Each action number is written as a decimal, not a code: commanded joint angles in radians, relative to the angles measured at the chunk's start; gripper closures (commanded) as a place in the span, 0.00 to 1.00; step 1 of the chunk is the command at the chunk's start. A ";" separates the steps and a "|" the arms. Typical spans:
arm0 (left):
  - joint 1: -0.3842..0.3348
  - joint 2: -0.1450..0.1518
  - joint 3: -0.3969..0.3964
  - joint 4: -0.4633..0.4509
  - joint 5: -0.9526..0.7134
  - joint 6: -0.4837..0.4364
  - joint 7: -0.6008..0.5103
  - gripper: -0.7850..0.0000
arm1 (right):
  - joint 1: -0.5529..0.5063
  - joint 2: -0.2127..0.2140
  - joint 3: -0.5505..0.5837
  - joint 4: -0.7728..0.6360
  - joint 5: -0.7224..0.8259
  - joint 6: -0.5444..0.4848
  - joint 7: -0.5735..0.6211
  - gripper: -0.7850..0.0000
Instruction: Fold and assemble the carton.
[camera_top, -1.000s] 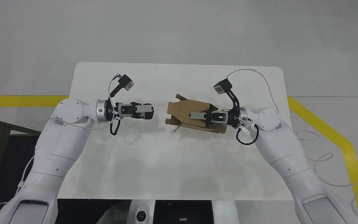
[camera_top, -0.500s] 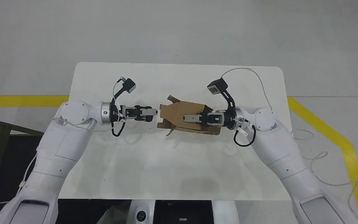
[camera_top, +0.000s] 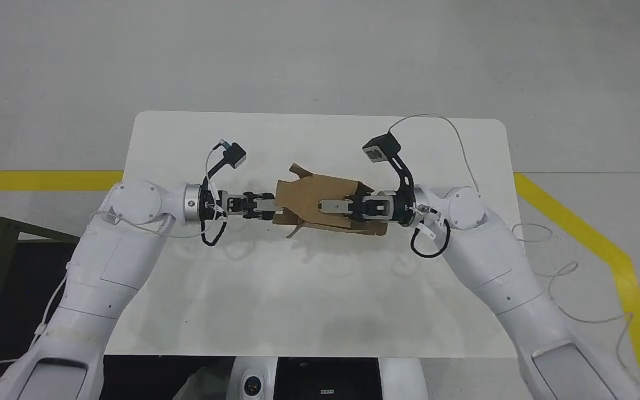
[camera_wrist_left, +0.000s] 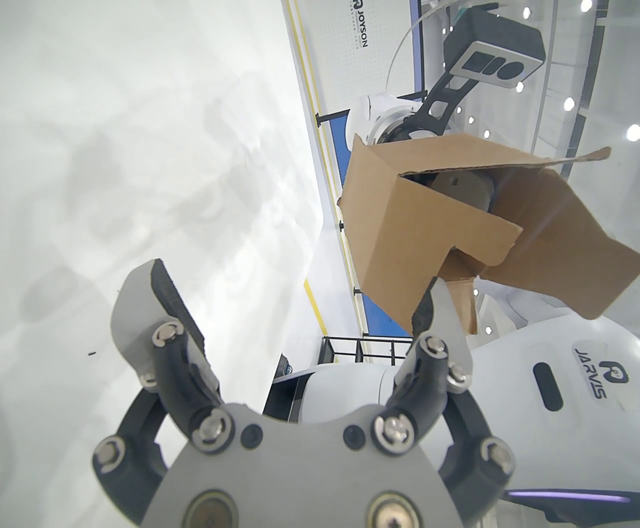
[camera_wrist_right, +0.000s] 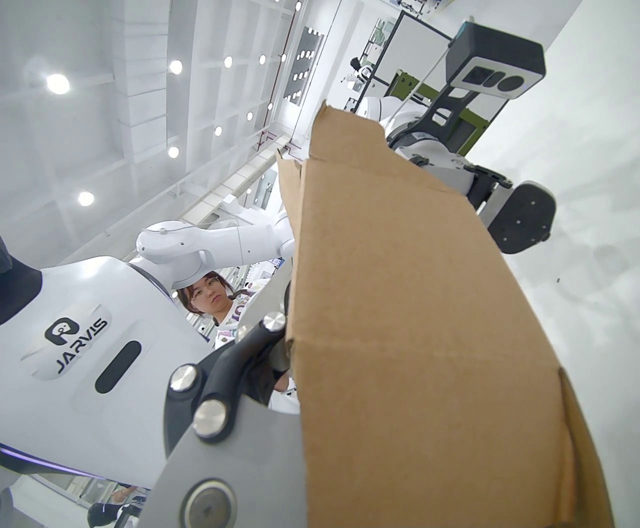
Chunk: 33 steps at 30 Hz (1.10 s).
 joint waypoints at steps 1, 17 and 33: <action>0.002 0.000 0.000 -0.001 -0.001 -0.001 0.005 0.00 | 0.003 -0.003 -0.008 0.001 0.002 0.001 0.001 1.00; 0.005 0.002 0.002 -0.018 -0.015 0.002 0.004 0.00 | 0.041 -0.031 -0.078 0.027 0.016 -0.007 -0.007 1.00; 0.005 0.003 0.015 -0.029 -0.021 0.007 -0.008 0.00 | 0.051 -0.039 -0.084 0.047 0.017 -0.020 -0.020 1.00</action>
